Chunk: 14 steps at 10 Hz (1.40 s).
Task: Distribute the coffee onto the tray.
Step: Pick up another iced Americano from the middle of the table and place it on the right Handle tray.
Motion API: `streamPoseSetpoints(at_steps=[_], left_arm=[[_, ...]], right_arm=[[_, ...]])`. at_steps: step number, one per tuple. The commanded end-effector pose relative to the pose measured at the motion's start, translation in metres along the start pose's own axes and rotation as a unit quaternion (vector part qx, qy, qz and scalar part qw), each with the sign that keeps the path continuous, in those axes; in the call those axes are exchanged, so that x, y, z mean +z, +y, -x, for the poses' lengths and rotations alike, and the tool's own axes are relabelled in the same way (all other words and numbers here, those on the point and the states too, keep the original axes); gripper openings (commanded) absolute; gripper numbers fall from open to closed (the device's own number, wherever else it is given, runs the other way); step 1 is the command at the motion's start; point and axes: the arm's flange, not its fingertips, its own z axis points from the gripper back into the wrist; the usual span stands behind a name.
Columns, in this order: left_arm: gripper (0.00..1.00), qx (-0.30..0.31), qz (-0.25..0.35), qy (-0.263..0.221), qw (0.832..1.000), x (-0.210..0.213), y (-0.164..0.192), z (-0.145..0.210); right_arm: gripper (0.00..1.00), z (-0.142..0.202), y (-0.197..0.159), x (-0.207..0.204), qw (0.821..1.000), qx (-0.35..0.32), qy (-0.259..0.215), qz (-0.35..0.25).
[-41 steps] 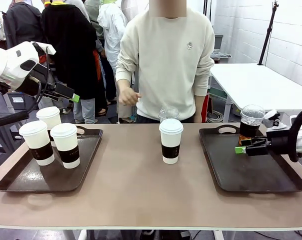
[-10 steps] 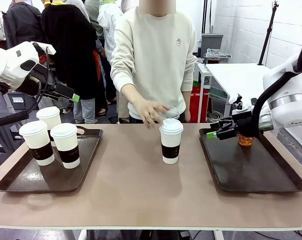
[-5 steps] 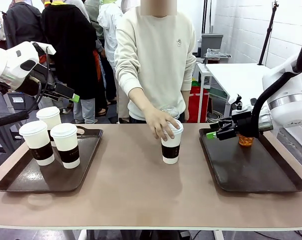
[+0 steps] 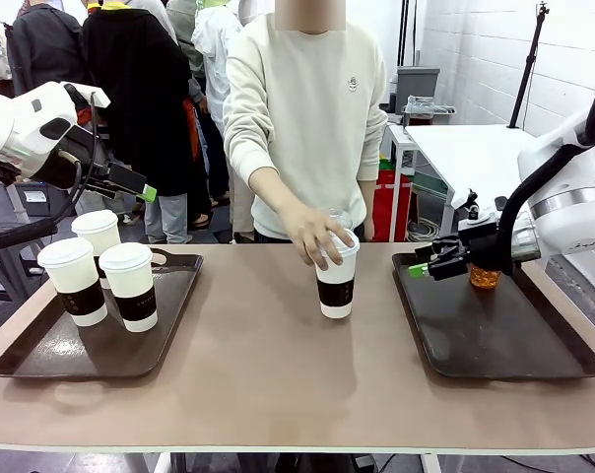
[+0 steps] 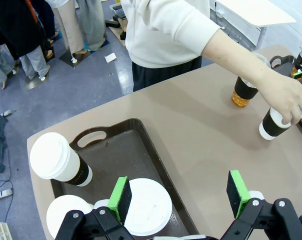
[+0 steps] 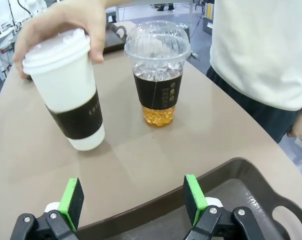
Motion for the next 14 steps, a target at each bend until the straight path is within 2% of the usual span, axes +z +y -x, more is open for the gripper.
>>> streamPoseSetpoints(at_steps=[1,14], left_arm=[[1.0,0.005,0.001,0.002,1.0,0.0004,0.0015,0.0003],[1.0,0.005,0.001,0.002,1.0,0.0004,0.0015,0.0003]], right_arm=[[1.0,0.0016,0.012,0.0085,1.0,0.001,0.013,-0.005],[1.0,0.0069,0.0151,0.0102,1.0,0.0,0.008,-0.006]])
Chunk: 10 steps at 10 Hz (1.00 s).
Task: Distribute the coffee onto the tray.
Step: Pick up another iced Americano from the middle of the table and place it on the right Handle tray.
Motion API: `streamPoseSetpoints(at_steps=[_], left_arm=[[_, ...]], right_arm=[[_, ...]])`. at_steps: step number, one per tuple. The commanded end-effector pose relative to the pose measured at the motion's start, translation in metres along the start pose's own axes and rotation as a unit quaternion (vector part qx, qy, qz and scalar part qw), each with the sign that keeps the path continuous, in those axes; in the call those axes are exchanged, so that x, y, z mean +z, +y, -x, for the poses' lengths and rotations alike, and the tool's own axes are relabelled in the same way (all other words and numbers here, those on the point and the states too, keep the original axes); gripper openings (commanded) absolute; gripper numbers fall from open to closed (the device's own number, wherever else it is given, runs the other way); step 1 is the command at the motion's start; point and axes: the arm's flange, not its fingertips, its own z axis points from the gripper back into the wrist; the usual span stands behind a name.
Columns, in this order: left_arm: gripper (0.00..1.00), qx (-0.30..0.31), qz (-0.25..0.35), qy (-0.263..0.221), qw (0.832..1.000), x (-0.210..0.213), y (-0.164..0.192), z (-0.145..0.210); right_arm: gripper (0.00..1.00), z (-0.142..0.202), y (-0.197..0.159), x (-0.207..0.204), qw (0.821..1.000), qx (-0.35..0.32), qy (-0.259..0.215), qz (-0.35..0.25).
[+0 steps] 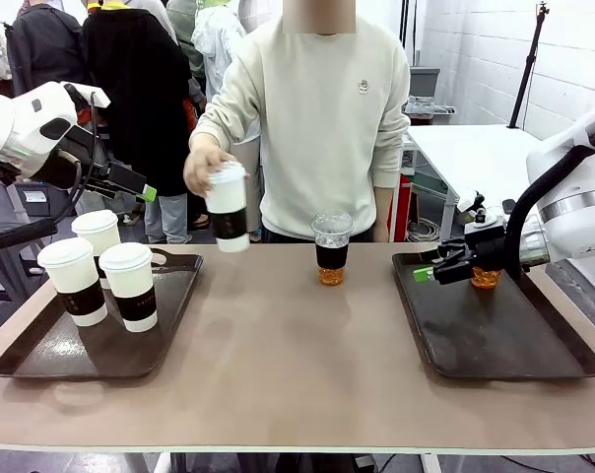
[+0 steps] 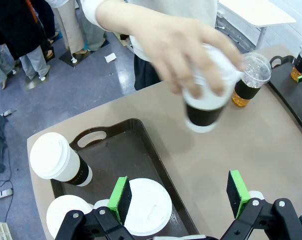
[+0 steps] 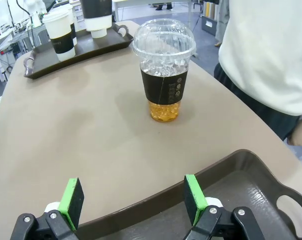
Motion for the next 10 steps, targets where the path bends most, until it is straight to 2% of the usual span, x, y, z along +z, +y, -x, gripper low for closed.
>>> streamPoseSetpoints(at_steps=[1,10], left_arm=[[1.0,0.005,0.001,0.002,1.0,0.0,0.001,0.0],[1.0,0.005,0.001,0.002,1.0,0.0,0.001,0.0]], right_arm=[[1.0,0.003,0.0,-0.002,1.0,0.006,0.006,-0.011],[1.0,-0.038,-0.026,-0.053,0.998,0.032,0.02,-0.04]])
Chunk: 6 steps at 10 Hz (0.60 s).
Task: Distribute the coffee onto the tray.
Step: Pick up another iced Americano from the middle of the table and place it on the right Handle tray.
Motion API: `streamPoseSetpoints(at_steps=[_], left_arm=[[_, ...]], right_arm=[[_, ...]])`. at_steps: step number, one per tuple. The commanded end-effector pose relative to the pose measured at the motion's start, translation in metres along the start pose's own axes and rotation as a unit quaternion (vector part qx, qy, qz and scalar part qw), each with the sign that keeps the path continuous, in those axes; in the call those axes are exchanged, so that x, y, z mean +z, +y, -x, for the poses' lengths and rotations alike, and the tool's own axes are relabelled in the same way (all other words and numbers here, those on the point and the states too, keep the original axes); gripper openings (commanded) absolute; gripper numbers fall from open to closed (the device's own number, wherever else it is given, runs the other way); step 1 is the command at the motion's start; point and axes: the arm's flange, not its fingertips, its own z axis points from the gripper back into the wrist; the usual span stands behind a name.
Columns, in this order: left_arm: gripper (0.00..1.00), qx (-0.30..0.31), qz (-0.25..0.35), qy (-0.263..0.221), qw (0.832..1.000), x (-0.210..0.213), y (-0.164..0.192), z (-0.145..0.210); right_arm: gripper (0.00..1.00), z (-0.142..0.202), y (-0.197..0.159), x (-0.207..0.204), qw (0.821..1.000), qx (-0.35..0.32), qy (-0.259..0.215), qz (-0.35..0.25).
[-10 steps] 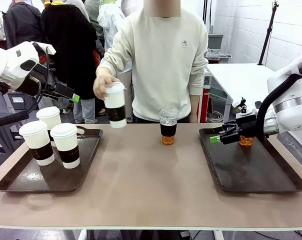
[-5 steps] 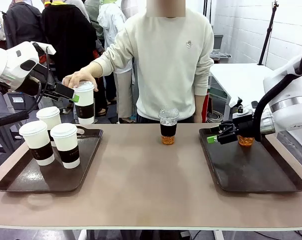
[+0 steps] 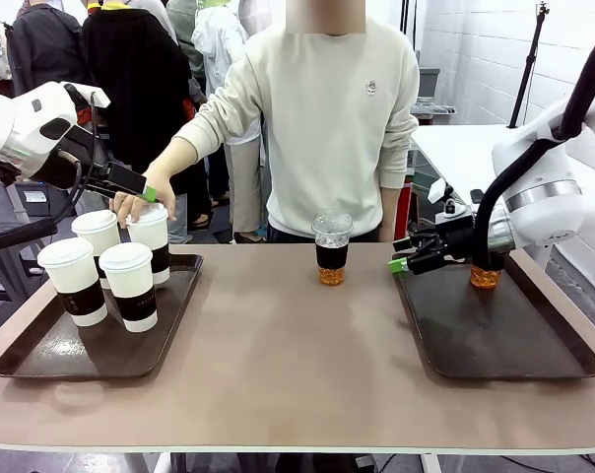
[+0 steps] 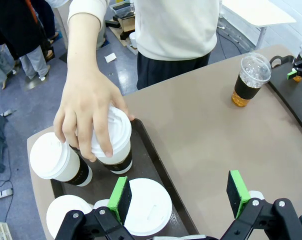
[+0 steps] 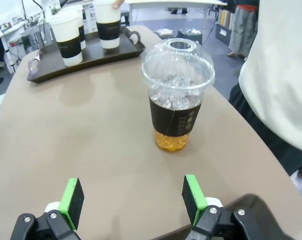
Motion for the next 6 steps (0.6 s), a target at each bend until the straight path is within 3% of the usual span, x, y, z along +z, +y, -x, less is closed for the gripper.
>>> streamPoseSetpoints(at_steps=[1,6], left_arm=[[1.0,0.005,0.001,0.002,1.0,0.0,0.002,0.0],[1.0,0.005,0.001,0.002,1.0,0.0,0.002,0.0]], right_arm=[[1.0,-0.009,-0.02,-0.012,1.0,-0.001,0.02,-0.008],[1.0,-0.026,-0.043,-0.037,0.999,-0.005,0.042,-0.026]])
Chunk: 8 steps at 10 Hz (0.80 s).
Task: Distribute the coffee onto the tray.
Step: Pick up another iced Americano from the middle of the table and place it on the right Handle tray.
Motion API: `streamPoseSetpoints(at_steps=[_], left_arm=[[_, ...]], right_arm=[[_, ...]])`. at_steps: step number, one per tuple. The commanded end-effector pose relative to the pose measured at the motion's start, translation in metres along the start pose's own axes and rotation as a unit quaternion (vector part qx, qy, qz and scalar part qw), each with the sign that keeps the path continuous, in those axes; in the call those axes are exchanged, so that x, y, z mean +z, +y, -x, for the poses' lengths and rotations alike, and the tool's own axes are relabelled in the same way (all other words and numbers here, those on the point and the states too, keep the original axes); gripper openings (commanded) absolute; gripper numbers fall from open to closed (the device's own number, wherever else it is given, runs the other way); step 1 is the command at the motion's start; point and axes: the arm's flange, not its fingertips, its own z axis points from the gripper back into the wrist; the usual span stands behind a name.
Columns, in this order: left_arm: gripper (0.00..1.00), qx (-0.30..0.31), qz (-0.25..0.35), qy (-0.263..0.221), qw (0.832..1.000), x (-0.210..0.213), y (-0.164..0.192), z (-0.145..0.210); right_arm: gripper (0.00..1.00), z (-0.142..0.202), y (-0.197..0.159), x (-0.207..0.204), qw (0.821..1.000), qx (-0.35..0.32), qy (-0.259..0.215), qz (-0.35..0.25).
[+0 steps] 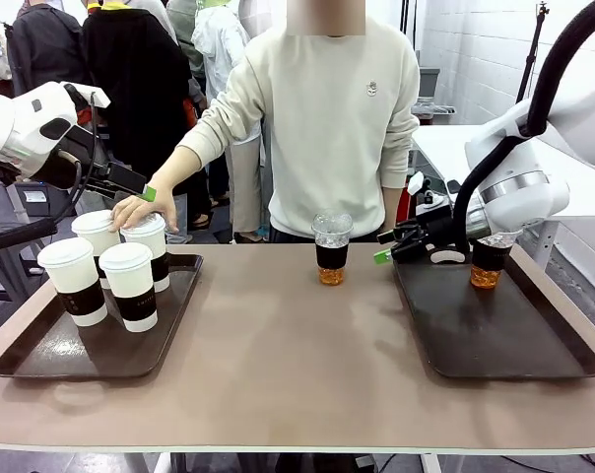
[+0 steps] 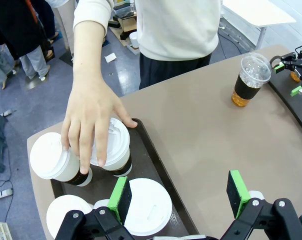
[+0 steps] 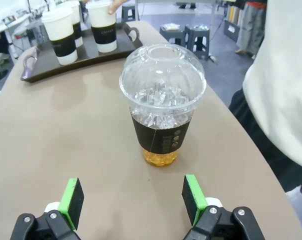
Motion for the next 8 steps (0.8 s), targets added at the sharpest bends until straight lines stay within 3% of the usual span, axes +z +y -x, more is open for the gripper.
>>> streamPoseSetpoints(at_steps=[1,8], left_arm=[[1.0,0.005,0.001,0.002,1.0,0.0,0.001,0.0],[1.0,0.005,0.001,0.002,1.0,0.0,0.001,0.0]], right_arm=[[1.0,-0.009,-0.01,-0.008,1.0,-0.01,0.021,-0.006],[1.0,-0.024,-0.031,-0.039,0.998,-0.006,0.06,-0.019]])
